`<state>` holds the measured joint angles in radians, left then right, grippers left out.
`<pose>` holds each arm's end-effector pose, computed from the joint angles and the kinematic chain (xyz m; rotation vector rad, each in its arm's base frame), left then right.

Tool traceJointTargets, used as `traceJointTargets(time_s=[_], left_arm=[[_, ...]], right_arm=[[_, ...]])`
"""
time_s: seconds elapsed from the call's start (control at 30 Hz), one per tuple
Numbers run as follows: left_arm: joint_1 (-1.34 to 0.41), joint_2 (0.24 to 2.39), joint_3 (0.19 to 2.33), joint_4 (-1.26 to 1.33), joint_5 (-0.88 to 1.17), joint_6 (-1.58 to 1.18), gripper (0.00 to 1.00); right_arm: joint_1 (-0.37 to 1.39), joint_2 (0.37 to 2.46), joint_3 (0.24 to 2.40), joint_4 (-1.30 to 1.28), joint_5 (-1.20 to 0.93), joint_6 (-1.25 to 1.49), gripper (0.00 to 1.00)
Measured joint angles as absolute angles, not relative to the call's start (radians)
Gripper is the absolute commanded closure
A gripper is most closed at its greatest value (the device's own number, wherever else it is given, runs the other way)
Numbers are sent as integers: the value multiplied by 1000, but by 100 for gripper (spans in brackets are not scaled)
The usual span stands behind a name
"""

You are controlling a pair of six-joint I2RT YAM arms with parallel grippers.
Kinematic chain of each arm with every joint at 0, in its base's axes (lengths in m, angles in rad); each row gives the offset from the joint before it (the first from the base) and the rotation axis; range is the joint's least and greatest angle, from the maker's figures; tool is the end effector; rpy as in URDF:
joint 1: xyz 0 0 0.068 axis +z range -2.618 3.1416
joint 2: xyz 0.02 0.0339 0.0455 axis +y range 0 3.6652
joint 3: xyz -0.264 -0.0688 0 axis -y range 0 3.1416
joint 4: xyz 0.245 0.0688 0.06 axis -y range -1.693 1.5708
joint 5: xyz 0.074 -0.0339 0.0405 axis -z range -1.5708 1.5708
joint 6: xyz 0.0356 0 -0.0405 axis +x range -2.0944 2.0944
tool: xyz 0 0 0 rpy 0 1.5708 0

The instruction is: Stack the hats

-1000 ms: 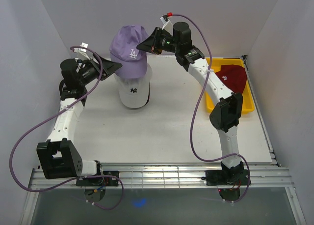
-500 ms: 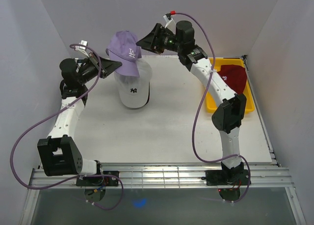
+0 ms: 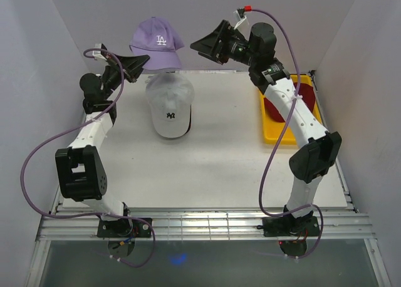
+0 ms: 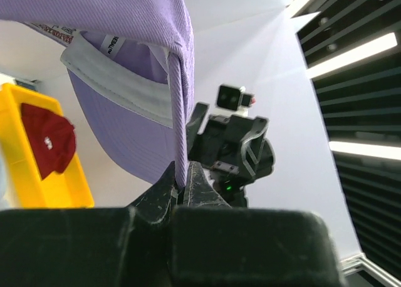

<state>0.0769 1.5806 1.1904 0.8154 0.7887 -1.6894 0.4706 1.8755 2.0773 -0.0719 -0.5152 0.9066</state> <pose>0.3631 0.0026 0.3807 -0.4626 1.4435 -1.7922 0.3765 0.2112 0.4868 -0.1208 1.6392 1.4598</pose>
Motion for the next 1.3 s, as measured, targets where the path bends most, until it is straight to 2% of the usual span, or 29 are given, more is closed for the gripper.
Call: traceJointTargets(time_s=[0.2, 0.57, 0.67, 0.8, 0.83, 0.87, 0.9, 1.0, 1.3], left_arm=[[76, 1626, 1200, 971, 746, -1820, 100], [57, 1622, 1171, 1074, 723, -1876, 100], [45, 1621, 1138, 1090, 720, -1882, 100], [36, 1619, 1095, 1108, 708, -1892, 100], [36, 1617, 1086, 1111, 706, -1893, 100], [36, 1612, 1076, 1114, 704, -1894, 100], [36, 1607, 1065, 1120, 702, -1894, 100], [41, 1600, 1029, 1139, 698, -1894, 100], [45, 1662, 999, 1208, 719, -1967, 100]], right_arm=[[492, 1857, 1912, 10, -538, 974, 21], [540, 1928, 1867, 183, -570, 1161, 19], [548, 1939, 1862, 226, -572, 1211, 21], [552, 1939, 1827, 289, -570, 1268, 35], [552, 1939, 1815, 300, -571, 1278, 50], [551, 1939, 1804, 312, -570, 1284, 58], [550, 1939, 1795, 319, -568, 1295, 72], [547, 1939, 1786, 348, -564, 1333, 87], [550, 1924, 1761, 352, -556, 1298, 92]])
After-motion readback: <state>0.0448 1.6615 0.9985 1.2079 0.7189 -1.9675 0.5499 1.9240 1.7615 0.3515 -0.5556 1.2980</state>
